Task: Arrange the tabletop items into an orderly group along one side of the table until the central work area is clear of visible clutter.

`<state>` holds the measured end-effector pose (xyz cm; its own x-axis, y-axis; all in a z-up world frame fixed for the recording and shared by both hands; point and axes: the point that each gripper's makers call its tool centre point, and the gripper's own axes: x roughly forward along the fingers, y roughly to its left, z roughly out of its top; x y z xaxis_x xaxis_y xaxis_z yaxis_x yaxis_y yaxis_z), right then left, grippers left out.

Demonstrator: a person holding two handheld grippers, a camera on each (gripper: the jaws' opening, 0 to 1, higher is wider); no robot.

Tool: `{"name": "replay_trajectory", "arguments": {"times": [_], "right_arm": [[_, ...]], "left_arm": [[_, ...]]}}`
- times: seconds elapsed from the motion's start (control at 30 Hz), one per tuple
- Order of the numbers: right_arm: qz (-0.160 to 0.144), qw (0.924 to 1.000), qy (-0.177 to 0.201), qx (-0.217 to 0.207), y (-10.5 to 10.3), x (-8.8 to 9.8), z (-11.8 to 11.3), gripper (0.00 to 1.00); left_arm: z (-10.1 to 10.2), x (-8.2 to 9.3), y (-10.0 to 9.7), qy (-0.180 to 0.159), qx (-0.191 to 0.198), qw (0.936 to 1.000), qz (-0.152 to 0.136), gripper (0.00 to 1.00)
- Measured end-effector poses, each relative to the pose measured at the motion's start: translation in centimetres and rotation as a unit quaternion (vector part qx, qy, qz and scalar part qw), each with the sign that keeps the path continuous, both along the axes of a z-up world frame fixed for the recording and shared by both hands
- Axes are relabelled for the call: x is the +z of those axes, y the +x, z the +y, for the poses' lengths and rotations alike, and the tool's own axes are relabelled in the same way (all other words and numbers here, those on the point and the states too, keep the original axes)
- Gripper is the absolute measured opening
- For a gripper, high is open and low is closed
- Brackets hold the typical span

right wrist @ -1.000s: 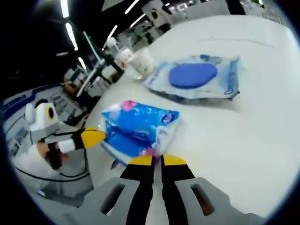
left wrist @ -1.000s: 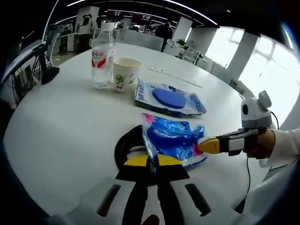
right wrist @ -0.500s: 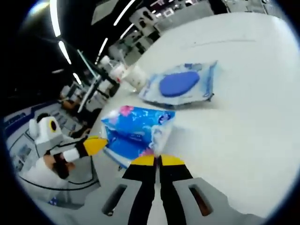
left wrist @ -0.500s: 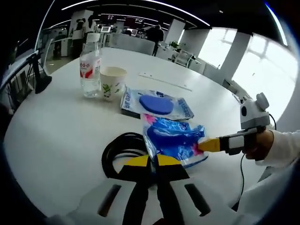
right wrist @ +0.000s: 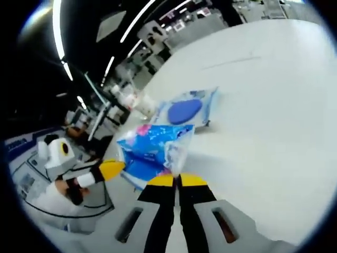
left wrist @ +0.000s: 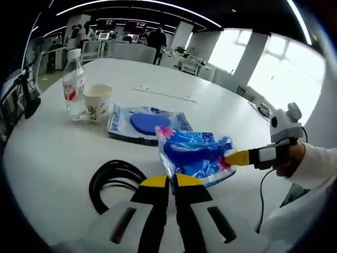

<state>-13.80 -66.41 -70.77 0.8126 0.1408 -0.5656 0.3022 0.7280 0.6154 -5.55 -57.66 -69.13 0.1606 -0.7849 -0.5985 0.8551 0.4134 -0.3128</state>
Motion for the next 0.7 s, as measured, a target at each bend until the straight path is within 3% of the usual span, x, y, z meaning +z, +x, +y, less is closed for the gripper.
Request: {"name": "replay_trajectory", "arguments": {"times": [0.4, 0.7], "right_arm": [[-0.001, 0.9996, 0.002, -0.027, -2.7, 0.7, -1.1, 0.00], [-0.003, 0.9980, 0.004, -0.062, -5.6, 1.0, -2.8, 0.00]], "left_arm": [[-1.4, -0.2, -2.6, 0.003, -0.040, 0.9992, 0.007, 0.00], [-3.9, 0.4, -4.8, -0.005, -0.079, 0.9968, 0.008, 0.00]]}}
